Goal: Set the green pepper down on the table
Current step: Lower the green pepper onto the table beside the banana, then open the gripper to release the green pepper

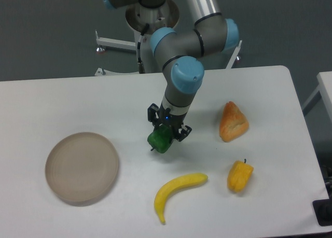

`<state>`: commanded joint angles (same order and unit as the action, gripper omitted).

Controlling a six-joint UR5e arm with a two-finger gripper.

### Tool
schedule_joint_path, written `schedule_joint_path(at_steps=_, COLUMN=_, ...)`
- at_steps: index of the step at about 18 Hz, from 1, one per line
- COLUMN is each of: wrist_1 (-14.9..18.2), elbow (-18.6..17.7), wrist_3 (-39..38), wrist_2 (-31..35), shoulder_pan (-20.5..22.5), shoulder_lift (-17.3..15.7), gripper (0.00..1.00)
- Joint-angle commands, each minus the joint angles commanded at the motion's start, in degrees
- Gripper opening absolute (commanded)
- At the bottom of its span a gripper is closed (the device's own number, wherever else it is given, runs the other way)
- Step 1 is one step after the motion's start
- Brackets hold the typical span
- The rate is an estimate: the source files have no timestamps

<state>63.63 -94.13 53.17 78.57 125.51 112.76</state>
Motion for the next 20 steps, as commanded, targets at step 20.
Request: schedule_joint_path(at_steps=20, wrist_1=0.00, elbow=-0.79, wrist_3=-0.53, wrist_2=-0.35, shoulder_pan=-0.09, shoulder_lift=1.23, gripper=0.37)
